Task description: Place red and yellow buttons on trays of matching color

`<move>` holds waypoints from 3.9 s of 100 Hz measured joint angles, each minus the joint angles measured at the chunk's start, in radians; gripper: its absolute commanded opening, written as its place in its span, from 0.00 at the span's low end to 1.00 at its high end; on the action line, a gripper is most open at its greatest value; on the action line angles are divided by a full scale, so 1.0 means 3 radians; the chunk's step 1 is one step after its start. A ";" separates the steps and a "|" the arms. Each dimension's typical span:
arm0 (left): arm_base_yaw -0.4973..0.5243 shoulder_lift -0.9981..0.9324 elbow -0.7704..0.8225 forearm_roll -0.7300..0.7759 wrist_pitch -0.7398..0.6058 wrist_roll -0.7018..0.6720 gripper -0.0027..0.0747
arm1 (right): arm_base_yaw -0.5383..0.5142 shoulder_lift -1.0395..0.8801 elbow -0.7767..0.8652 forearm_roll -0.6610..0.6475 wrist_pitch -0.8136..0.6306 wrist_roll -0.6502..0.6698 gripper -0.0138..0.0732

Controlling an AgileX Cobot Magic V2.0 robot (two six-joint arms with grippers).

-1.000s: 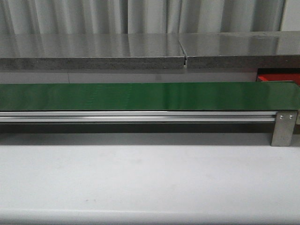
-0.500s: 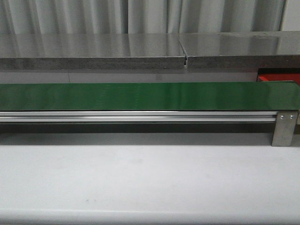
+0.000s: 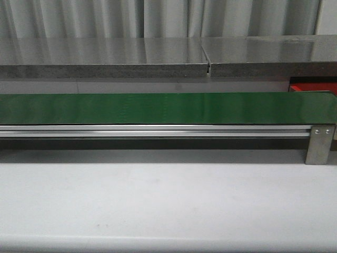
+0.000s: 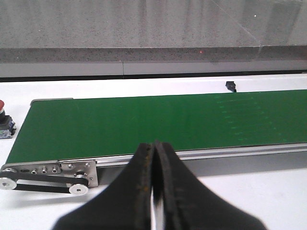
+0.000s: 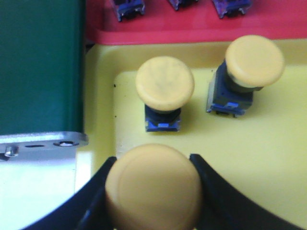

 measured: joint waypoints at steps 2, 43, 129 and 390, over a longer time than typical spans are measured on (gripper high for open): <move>0.0000 0.0000 0.0000 0.0000 0.0000 0.0000 0.01 | 0.0008 0.0025 0.0000 0.0006 -0.0013 -0.0002 0.32; 0.0000 0.0000 0.0000 0.0000 0.0000 0.0000 0.01 | 0.0066 0.0288 0.0000 0.0013 -0.0240 -0.0035 0.32; 0.0000 0.0000 0.0000 0.0000 0.0000 0.0000 0.01 | 0.0079 0.0347 0.0000 0.0008 -0.0140 -0.0043 0.76; 0.0000 0.0000 0.0000 0.0000 0.0000 0.0000 0.01 | 0.0661 -0.2126 -0.0068 0.0095 0.0850 0.0014 0.02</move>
